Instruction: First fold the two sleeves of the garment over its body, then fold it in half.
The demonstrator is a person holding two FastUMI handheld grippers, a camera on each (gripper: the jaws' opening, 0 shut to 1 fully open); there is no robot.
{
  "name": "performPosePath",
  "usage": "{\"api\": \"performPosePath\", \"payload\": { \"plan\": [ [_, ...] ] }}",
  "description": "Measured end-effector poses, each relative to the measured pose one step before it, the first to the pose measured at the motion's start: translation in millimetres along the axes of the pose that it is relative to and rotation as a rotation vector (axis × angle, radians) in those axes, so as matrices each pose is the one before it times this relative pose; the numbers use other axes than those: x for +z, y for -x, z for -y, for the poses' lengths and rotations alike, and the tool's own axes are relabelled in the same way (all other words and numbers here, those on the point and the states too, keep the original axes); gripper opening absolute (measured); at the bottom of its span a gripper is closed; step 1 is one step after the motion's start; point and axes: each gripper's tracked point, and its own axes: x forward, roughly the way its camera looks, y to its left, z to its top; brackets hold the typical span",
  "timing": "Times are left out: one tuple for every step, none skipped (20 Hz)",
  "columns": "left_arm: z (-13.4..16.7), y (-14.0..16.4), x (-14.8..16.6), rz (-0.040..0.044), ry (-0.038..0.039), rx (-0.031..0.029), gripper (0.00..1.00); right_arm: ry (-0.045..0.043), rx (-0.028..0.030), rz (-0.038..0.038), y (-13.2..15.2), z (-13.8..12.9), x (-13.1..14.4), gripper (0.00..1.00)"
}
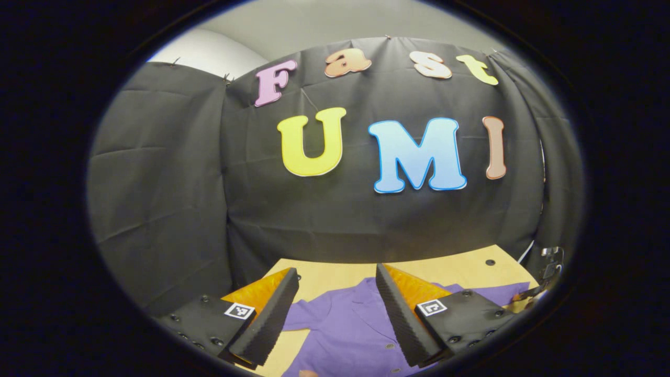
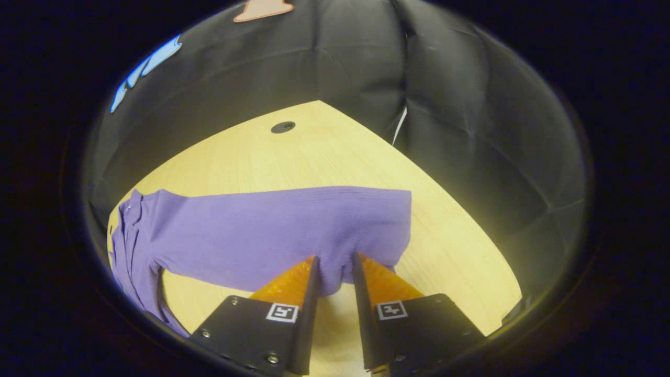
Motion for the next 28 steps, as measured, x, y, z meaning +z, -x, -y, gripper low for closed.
{"api": "performPosePath", "payload": {
  "plan": [
    [-0.33,-0.43,-1.71,-0.00268,-0.00270,-0.00205,0.97,-0.01967,0.00961,-0.00457,-0.19,-6.83,1.91,0.40],
    [-1.29,0.14,-1.73,-0.00199,-0.00497,0.00005,0.98,-0.02641,-0.01781,-0.00514,-1.61,-0.49,1.78,0.24],
    [-2.15,1.06,-1.05,-0.00067,-0.00551,0.00190,0.98,-0.01013,-0.01927,-0.00148,-0.58,-0.30,-0.27,0.07],
    [-1.78,0.29,-0.43,-0.00019,-0.00310,0.00209,0.98,-0.00142,-0.00987,0.00101,0.44,-1.14,1.14,0.07],
    [-1.40,0.00,-0.26,-0.00021,-0.00150,-0.00032,0.98,-0.00473,-0.00491,-0.00250,0.43,-1.82,-0.89,0.04],
    [-2.62,0.25,0.89,0.00242,-0.00125,0.00091,0.98,-0.01489,-0.00911,0.00574,1.45,-1.19,4.08,0.04],
    [-3.38,-0.74,-0.27,0.00247,-0.00227,0.00331,0.98,-0.01207,0.01314,-0.00153,3.82,-5.70,-0.35,0.02],
    [-3.92,-0.84,-0.03,0.00125,-0.00149,0.00225,0.98,0.00230,0.00816,0.00951,1.99,-5.17,1.87,0.02],
    [-3.06,-1.36,-0.94,0.00001,-0.00242,0.00176,0.98,0.01525,-0.00354,0.00891,4.31,-4.47,2.64,0.01],
    [-4.41,-1.18,-0.02,0.00067,-0.00371,0.00322,0.98,0.00973,0.01100,0.01220,3.85,-5.76,2.69,0.01],
    [-6.62,-0.76,0.23,0.00336,-0.00271,0.00268,0.98,0.00327,0.02131,0.01011,7.01,-11.93,2.74,0.01],
    [-4.27,-1.08,-0.41,0.00242,0.00007,0.00013,0.98,0.00079,0.02281,0.01292,5.83,-15.64,4.15,0.01],
    [-4.88,-1.34,-1.56,-0.00138,0.00127,-0.00143,0.97,0.00278,0.02513,0.01448,3.96,-17.30,3.10,0.01],
    [-5.43,-1.78,-1.91,-0.00292,0.00166,-0.00029,0.97,0.00438,0.02417,0.01439,4.57,-16.95,4.86,0.01],
    [-6.16,-0.85,-1.06,-0.00057,0.00270,0.00108,0.98,0.00422,0.02856,0.01223,5.19,-18.19,3.22,0.01],
    [-7.28,-0.16,-0.58,0.00047,0.00389,0.00210,0.98,0.00469,0.02802,0.00982,4.11,-20.51,4.77,0.02],
    [-8.10,-0.32,-1.84,0.00021,0.00339,0.00235,0.98,0.00529,0.02705,0.00923,4.43,-18.62,2.52,0.02],
    [-8.78,-0.76,-1.09,-0.00016,0.00285,0.00270,0.98,0.00721,0.02629,0.00881,3.80,-20.05,3.65,0.02],
    [-9.36,-0.61,-1.81,-0.00034,0.00196,0.00281,0.98,0.00647,0.02377,0.00614,2.12,-19.34,0.71,0.05],
    [-9.08,-1.24,-2.45,-0.00156,0.00090,0.00276,0.98,0.00345,0.02285,0.00613,1.69,-19.44,2.20,0.05],
    [-10.51,-0.25,-3.12,-0.00300,0.00005,0.00429,0.98,-0.00642,0.02436,0.00688,1.92,-18.61,1.23,0.01],
    [-11.30,-1.09,-2.50,-0.00374,0.00093,0.00463,0.98,-0.01402,0.02692,0.00195,0.44,-19.46,0.82,0.01],
    [-10.82,-1.83,-1.85,-0.00162,0.00215,0.00426,0.98,-0.01663,0.02496,0.00396,3.83,-18.38,1.28,0.02],
    [-10.77,-1.12,-0.44,-0.00002,0.00266,0.00277,0.98,-0.01565,0.01959,0.00160,1.02,-17.71,-0.86,0.02],
    [-8.51,-1.98,-0.85,-0.00021,0.00153,0.00332,0.98,-0.01394,0.01792,-0.00099,-0.33,-12.44,-3.63,0.01],
    [-10.53,-1.53,-1.00,-0.00026,0.00005,0.00407,0.98,-0.01722,0.01685,-0.00416,0.65,-12.20,-3.16,0.01],
    [-10.08,-1.60,-1.92,0.00019,-0.00113,0.00398,0.98,-0.01507,0.01296,-0.00418,1.18,-13.10,-5.28,0.01],
    [-8.97,-1.88,-1.23,-0.00037,-0.00097,0.00254,0.98,-0.00948,0.01172,-0.00194,0.40,-11.09,-3.77,0.01]
  ]
}}
